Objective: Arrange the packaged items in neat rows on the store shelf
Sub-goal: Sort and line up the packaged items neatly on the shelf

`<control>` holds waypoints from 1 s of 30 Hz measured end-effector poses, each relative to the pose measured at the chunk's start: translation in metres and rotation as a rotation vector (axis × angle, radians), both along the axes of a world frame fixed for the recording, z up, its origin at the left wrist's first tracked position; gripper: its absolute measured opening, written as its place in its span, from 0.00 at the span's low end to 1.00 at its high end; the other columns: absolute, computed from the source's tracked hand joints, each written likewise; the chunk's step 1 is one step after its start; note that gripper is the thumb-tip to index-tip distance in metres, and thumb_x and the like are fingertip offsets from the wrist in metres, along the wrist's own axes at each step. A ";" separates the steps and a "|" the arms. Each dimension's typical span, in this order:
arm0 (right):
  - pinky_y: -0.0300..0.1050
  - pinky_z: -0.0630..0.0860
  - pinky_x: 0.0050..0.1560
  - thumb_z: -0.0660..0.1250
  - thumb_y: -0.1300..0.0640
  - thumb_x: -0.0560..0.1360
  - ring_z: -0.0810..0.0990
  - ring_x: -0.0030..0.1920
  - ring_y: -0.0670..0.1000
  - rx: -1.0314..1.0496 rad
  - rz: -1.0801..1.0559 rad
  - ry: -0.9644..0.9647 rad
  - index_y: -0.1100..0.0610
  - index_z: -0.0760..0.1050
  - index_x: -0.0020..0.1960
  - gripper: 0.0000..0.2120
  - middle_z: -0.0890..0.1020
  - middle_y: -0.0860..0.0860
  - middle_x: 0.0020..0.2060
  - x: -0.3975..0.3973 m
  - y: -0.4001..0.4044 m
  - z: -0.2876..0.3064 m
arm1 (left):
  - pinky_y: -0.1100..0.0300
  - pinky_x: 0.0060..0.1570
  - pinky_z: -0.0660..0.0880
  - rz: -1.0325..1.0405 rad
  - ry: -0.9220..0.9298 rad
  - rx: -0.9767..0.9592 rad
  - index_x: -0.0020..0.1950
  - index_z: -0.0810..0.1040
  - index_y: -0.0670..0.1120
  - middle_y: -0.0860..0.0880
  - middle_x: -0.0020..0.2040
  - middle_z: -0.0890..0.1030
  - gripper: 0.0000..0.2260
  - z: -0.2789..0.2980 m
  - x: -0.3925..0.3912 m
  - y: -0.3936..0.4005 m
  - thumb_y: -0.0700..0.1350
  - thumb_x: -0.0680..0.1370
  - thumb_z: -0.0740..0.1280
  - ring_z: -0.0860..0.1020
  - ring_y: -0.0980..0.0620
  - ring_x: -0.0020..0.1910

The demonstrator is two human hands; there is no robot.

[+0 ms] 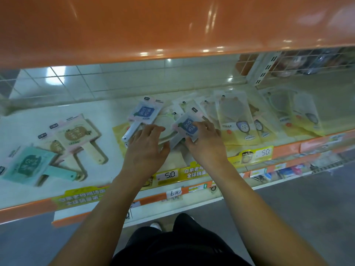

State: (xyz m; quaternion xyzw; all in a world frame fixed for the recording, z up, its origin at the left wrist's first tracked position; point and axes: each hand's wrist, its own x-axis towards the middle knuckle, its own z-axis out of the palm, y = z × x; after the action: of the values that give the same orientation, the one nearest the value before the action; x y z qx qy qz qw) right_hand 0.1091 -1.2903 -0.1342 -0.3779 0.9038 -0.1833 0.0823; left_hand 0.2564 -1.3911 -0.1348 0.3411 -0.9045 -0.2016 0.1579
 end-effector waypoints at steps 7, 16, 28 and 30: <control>0.53 0.69 0.63 0.64 0.47 0.77 0.68 0.68 0.62 0.022 0.054 0.006 0.54 0.68 0.71 0.24 0.68 0.55 0.69 -0.007 -0.001 -0.002 | 0.48 0.55 0.74 0.015 -0.001 -0.024 0.64 0.74 0.46 0.47 0.61 0.76 0.18 0.001 -0.005 0.003 0.49 0.75 0.67 0.75 0.43 0.59; 0.52 0.70 0.59 0.63 0.44 0.77 0.66 0.68 0.60 0.048 0.114 -0.031 0.52 0.65 0.71 0.25 0.68 0.53 0.68 -0.015 -0.016 0.002 | 0.49 0.53 0.74 0.075 -0.009 -0.070 0.63 0.75 0.47 0.47 0.59 0.77 0.18 -0.004 0.000 -0.001 0.50 0.74 0.68 0.76 0.44 0.56; 0.56 0.69 0.62 0.61 0.46 0.78 0.63 0.69 0.61 0.032 0.164 -0.081 0.50 0.64 0.73 0.25 0.65 0.53 0.70 -0.008 -0.029 0.011 | 0.47 0.51 0.74 0.132 0.027 -0.058 0.62 0.75 0.47 0.47 0.59 0.76 0.18 0.000 0.009 -0.003 0.48 0.73 0.70 0.76 0.43 0.56; 0.56 0.69 0.62 0.61 0.46 0.78 0.63 0.69 0.62 0.038 0.176 -0.081 0.50 0.63 0.74 0.25 0.65 0.52 0.71 -0.005 -0.034 0.012 | 0.49 0.50 0.73 0.148 0.023 -0.055 0.62 0.75 0.47 0.47 0.59 0.76 0.18 0.001 0.013 -0.005 0.48 0.74 0.69 0.76 0.43 0.56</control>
State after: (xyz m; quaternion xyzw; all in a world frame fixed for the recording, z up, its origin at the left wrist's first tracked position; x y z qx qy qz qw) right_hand 0.1038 -1.3246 -0.1223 -0.4466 0.8662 -0.1733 0.1420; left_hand 0.2697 -1.3963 -0.1334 0.4002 -0.8801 -0.1685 0.1921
